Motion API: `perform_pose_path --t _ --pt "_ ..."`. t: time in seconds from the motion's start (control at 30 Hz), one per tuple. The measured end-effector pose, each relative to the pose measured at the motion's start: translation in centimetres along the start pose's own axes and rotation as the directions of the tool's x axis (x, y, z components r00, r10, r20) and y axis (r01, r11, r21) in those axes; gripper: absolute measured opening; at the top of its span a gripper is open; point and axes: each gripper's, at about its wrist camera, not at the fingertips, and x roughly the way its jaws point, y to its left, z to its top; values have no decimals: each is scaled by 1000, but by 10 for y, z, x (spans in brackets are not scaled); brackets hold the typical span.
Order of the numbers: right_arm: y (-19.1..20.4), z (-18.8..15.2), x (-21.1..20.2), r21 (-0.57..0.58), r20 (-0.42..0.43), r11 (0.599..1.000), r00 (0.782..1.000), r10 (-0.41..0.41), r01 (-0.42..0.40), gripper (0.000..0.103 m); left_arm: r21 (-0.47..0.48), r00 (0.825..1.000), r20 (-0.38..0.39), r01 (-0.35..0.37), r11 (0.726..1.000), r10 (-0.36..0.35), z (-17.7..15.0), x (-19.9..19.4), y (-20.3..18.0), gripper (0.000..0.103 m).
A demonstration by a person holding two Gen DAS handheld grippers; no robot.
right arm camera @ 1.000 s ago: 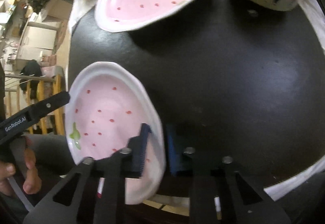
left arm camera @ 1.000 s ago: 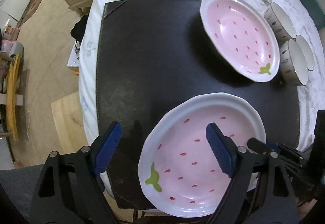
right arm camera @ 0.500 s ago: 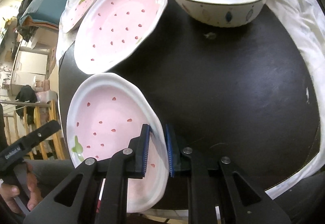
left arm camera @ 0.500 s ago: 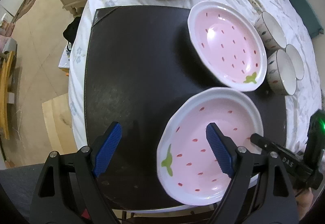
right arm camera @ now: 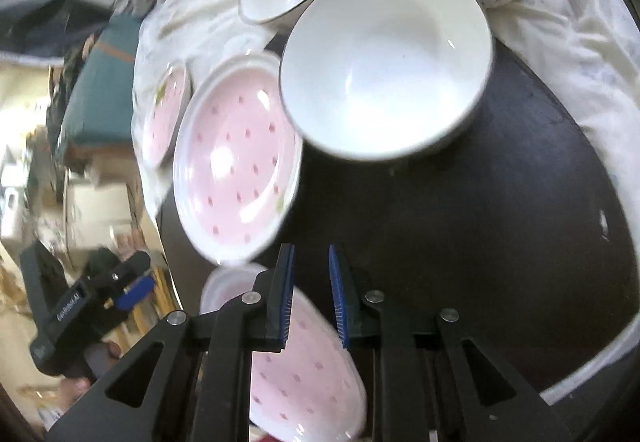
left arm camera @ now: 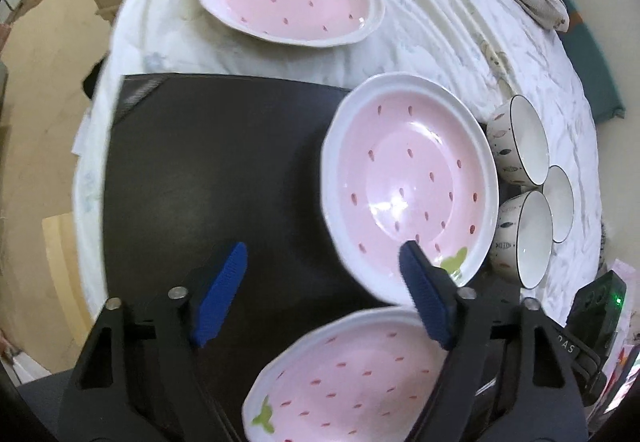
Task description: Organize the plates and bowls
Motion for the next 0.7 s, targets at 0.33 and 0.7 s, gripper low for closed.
perform_pose_path --t 0.33,0.7 --pt "6 16 26 60 31 997 999 35 -37 43 -12 999 -29 35 999 -36 15 28 -4 62" --pt "3 21 33 39 47 999 998 36 -38 46 28 998 -59 32 999 -30 20 48 -11 48"
